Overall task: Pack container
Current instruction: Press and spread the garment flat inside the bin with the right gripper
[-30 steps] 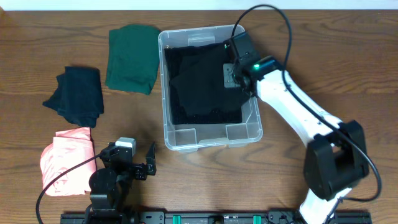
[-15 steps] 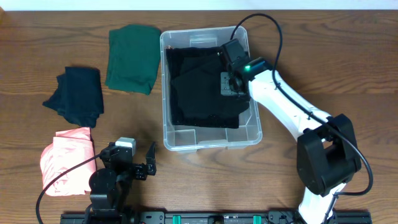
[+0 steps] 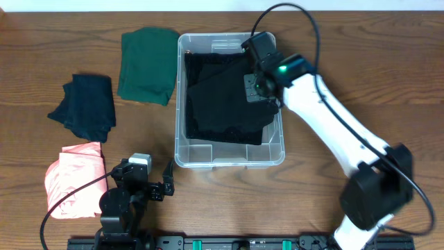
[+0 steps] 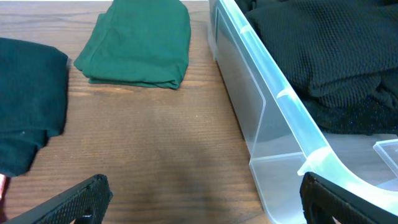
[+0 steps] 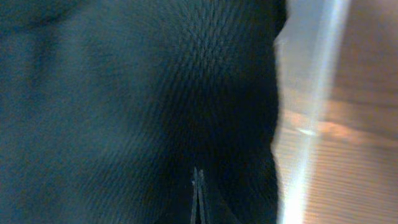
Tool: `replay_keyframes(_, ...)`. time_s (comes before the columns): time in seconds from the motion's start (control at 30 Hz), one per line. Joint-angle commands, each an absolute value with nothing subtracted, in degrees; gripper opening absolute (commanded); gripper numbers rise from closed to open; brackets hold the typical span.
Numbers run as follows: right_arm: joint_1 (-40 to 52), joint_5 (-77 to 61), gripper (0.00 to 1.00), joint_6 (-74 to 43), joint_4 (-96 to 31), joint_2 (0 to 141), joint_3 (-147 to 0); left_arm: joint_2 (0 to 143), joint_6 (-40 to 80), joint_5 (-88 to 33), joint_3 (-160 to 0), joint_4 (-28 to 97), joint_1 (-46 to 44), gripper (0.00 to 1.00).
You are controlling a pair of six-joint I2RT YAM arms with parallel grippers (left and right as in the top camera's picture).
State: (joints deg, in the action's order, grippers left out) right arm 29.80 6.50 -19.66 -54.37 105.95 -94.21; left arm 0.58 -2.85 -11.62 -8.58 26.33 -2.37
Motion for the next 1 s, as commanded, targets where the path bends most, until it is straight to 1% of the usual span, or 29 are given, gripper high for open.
replay_keyframes(0.0,29.3,5.9,0.01,-15.6,-57.6,101.5,-95.9,0.3,-3.1,-11.4,-7.5,26.3,-2.4,0.98)
replay_keyframes(0.13,29.3,3.7,0.01,-15.6,-64.5,101.5,-95.4,0.3,-3.1,-11.4,-7.5,26.3,-2.4,0.98)
replay_keyframes(0.23,29.3,0.7,0.01,-15.6,-65.8,101.5,-93.0,0.3,-3.1,-11.4,-7.5,26.3,-2.4,0.98)
replay_keyframes(0.33,29.3,-0.9,0.01,-15.6,-63.2,101.5,-89.5,0.3,-3.1,-11.4,-7.5,26.3,-2.4,0.98)
replay_keyframes(0.5,29.3,-0.5,0.01,-15.6,-53.9,102.0,-81.0,0.3,-3.1,-11.4,-7.5,26.3,-2.4,0.98)
replay_keyframes(0.63,29.3,5.2,0.01,-15.6,-45.6,103.1,-74.3,0.3,-3.1,-11.4,-7.5,26.3,-2.4,0.98)
replay_keyframes(0.97,29.2,6.7,0.01,-15.6,-43.1,103.8,-73.2,0.3,-3.1,-11.4,-7.5,26.3,-2.4,0.98)
